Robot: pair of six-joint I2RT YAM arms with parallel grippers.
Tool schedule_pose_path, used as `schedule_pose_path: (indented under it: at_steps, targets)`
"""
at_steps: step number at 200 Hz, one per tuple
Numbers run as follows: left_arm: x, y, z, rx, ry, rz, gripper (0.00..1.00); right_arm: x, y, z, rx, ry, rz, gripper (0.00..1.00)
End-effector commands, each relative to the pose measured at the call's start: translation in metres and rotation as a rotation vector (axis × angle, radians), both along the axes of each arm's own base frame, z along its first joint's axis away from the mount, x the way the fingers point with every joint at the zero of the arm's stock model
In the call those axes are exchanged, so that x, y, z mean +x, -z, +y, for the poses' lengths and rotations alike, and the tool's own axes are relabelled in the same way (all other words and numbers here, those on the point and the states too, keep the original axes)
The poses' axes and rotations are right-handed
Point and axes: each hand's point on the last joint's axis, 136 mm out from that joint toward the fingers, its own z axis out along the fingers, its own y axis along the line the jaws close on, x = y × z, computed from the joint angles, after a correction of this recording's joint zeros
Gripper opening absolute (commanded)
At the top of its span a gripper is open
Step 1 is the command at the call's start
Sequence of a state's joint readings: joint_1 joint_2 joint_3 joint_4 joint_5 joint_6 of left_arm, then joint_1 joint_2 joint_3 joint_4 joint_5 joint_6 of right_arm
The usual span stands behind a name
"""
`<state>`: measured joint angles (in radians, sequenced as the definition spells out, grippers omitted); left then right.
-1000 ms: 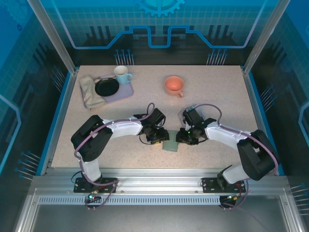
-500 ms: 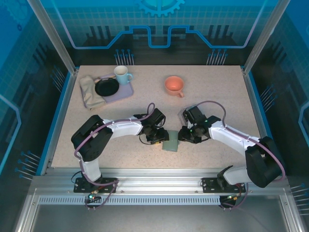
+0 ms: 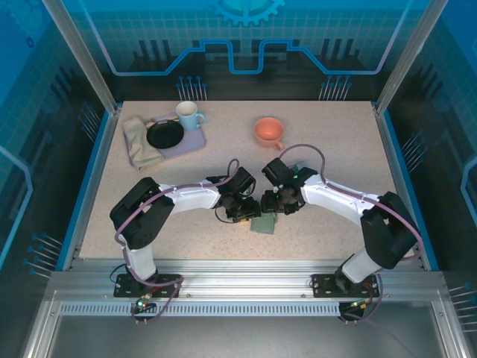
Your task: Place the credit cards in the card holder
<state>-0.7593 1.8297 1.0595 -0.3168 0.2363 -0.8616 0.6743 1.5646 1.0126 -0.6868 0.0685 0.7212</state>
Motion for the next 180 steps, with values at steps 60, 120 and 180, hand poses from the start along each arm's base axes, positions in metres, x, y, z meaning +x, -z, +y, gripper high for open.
schedule_pose_path:
  at_steps: [60,120,180]
  targets:
    - [-0.009,0.005,0.003,0.007,0.009,0.037,0.43,-0.017,0.004,-0.029,-0.160,-0.005,0.040,0.38]
    - [-0.010,0.005,0.004,0.007,0.008,0.039,0.43,-0.021,0.002,-0.033,-0.156,-0.001,0.046,0.28]
    - [-0.010,0.006,0.004,0.008,0.011,0.042,0.43,-0.024,0.006,-0.035,-0.160,0.012,0.057,0.26]
